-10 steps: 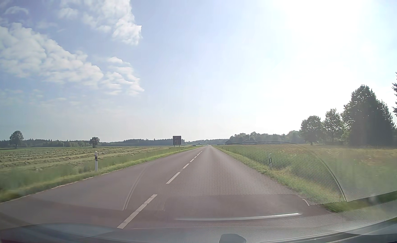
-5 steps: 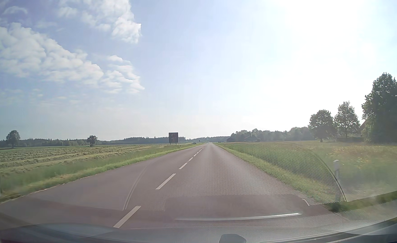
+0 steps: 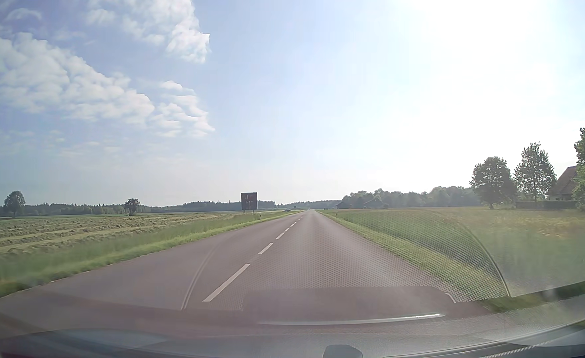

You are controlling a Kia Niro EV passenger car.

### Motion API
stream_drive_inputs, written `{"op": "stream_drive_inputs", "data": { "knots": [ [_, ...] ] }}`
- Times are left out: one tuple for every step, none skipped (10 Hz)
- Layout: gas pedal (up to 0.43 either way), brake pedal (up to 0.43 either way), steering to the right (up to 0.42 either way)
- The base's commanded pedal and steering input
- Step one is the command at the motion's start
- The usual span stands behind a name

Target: Follow the waypoints while adhering to traffic rules and regulations

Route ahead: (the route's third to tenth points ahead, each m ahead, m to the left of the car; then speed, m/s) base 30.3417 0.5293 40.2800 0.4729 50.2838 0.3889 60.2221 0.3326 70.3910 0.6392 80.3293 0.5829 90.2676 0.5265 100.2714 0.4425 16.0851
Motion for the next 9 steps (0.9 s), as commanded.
{"op": "stream_drive_inputs", "data": {
  "knots": [
    [0.287,0.000,-0.005],
    [0.287,0.000,-0.005],
    [0.287,0.000,-0.004],
    [0.287,0.000,-0.004],
    [0.287,0.000,-0.004],
    [0.287,0.000,-0.004],
    [0.287,0.000,-0.004],
    [0.287,0.000,-0.004],
    [0.287,0.000,-0.004]
  ]
}}
